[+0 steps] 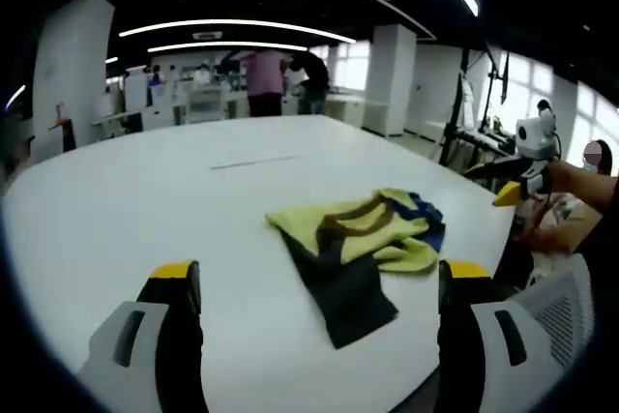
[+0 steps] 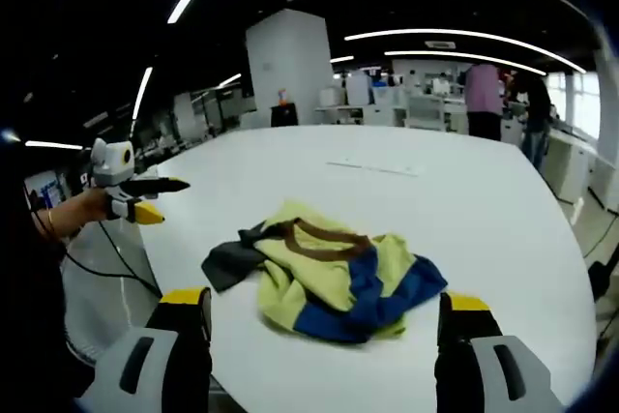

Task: Fold the garment on the visible template until the final outline fits inside the template.

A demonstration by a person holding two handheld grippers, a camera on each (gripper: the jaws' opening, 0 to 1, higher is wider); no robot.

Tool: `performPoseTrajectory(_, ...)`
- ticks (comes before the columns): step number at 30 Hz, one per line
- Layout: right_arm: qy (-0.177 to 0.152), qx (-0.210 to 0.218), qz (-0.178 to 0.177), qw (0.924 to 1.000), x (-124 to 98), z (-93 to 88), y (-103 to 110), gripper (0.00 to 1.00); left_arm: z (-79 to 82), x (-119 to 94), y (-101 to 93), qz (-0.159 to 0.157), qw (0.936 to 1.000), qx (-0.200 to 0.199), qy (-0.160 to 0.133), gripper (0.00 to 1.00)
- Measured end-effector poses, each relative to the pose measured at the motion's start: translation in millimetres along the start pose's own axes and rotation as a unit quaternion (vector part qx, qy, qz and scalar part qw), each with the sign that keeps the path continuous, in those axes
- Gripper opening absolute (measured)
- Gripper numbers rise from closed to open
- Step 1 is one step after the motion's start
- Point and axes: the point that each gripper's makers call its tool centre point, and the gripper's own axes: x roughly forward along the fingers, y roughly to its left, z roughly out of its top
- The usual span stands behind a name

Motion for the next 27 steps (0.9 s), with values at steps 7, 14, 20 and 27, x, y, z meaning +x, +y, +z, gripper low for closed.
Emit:
performPoseTrajectory(7, -0.002, 0.0, 0.001, 1.0, 0.3, 0.9, 0.2, 0.96, 0.7, -1.0, -0.6, 0.0, 1.0, 0.001, -0.002, 0.99)
performPoseTrajectory(14, -0.003, 0.002, 0.002, 1.0, -0.4, 0.8, 0.1, 0.96, -0.4, -1.1, -0.8, 0.0, 1.0, 0.0, -0.001, 0.99)
performPoseTrajectory(20, -0.003, 0.004, 0.0, 1.0, -1.2, 0.7, -0.4, 0.96, -0.2, -1.0, -1.6, -0.002, 1.0, 0.0, -0.001, 0.99)
performPoseTrajectory(27, -0.004, 0.006, 0.0, 1.0, -0.6, 0.9, -1.3, 0.95, 0.5, -1.1, -1.8, -0.004, 1.0, 0.0, -0.004, 0.99)
